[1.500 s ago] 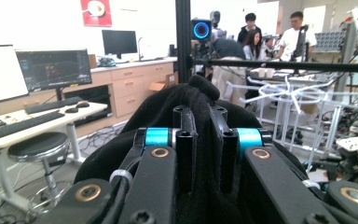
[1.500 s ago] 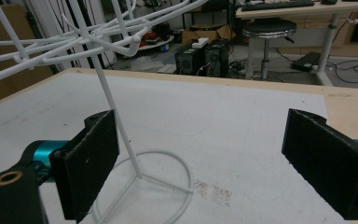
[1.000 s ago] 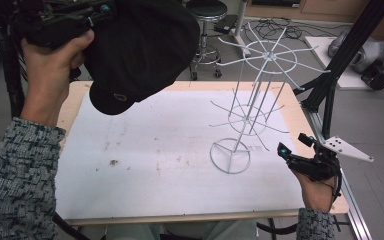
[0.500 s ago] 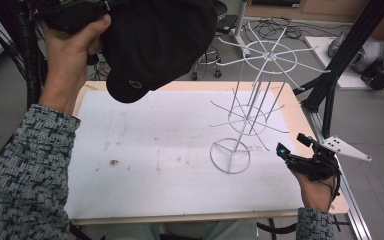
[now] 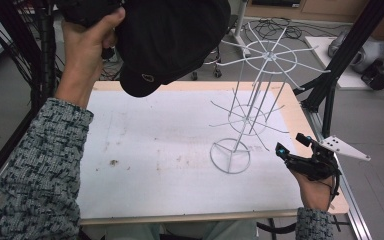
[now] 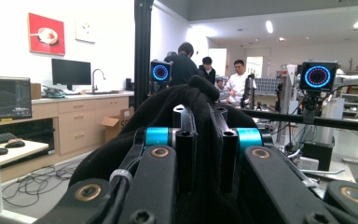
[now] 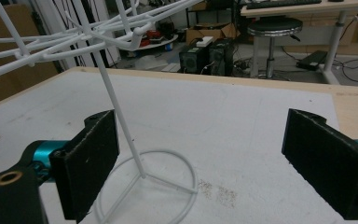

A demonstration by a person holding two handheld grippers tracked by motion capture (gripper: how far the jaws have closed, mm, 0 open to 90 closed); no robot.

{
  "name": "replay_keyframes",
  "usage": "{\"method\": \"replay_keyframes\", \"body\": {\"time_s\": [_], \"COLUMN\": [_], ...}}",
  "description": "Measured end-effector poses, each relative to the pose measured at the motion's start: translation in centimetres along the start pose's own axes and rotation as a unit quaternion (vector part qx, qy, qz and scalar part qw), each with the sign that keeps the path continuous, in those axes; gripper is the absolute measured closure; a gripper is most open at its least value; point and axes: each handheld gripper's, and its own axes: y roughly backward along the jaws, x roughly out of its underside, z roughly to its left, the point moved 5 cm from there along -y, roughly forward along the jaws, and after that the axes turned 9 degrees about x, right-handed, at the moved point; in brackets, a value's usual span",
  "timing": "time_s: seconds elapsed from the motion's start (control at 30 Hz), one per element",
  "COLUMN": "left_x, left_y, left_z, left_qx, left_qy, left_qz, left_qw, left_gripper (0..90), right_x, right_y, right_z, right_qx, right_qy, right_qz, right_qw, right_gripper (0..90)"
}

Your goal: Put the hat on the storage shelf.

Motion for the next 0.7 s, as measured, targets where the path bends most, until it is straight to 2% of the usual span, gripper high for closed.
{"method": "replay_keyframes", "body": {"time_s": [0.13,0.47,0.7], "left_x": [0.4,1.4,2.2], "left_y": [-0.7,-2.3,-2.8], "left_z": [0.1,0.2,0.5], "left_qx": [0.003,0.013,0.02], "left_qy": [0.002,0.009,0.015], "left_qz": [0.004,0.018,0.03], "left_qw": [1.0,0.9997,0.9992], "left_gripper": [82.6,82.6,82.5], "right_x": [0.0,0.0,0.0], "right_y": [0.1,-0.1,-0.2], "right_z": [0.0,0.2,0.3], "right_qx": [-0.002,-0.004,-0.004], "right_qy": [-0.006,0.0,0.004], "right_qz": [0.0,0.001,0.001], "right_qw": [1.0,1.0,1.0], "right_gripper": [10.1,10.1,10.1]}}
